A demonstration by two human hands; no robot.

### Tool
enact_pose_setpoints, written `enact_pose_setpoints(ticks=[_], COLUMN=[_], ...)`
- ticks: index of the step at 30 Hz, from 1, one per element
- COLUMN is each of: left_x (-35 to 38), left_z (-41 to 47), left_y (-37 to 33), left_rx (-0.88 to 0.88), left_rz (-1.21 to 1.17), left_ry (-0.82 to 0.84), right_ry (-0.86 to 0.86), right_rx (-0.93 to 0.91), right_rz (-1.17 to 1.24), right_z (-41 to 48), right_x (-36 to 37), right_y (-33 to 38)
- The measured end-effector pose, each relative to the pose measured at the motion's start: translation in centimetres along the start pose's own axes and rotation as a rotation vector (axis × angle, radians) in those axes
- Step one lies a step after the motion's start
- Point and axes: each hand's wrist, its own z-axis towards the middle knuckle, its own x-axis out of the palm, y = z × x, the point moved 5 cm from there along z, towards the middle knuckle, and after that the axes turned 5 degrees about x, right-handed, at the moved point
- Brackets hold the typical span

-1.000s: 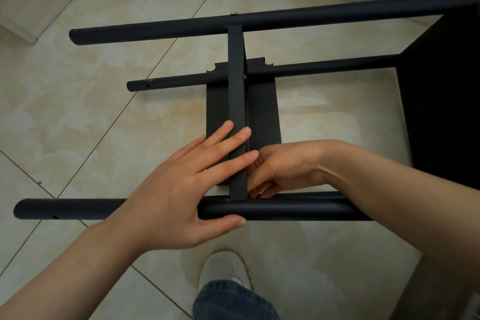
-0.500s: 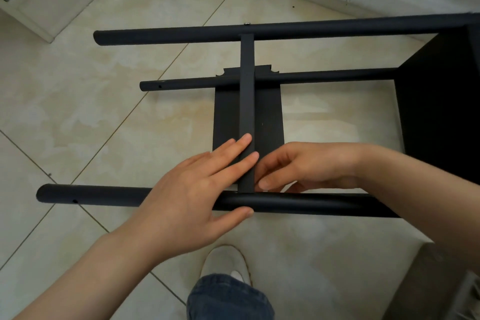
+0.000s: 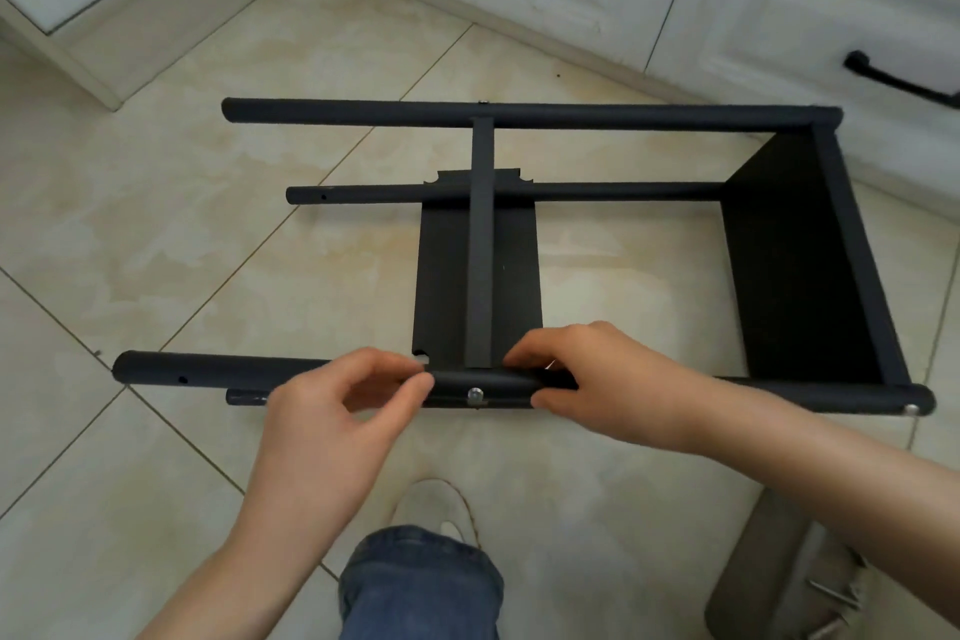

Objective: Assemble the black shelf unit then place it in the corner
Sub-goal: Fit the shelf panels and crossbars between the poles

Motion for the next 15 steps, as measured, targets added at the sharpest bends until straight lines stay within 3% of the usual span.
enact_pose_setpoints(ticks=[2, 5, 10, 15], left_x=[1.1, 3.1, 5.4, 4.8], left_z=[-0.5, -1.5, -1.8, -0.9], left_y=[1.8, 3.5, 4.4, 5.1], left_rx=[-0.284, -0.548, -0.764, -0.736], left_rz=[-0.126, -0.39, -1.046, -1.146], left_ry=[0.162, 0.299, 0.14, -0.036], right_ry=[-0.063, -0.118, -0.153, -0.188], right_rx=[-0.001, -0.001, -0.014, -0.071], right_rz=[-0.002, 0.005, -0.013, -0.188], right_z=[-0.5, -0.9, -1.1, -1.6], right_x=[0.1, 0.4, 0.7, 0.8], right_y=[0.0, -0.1, -0.5, 0.1])
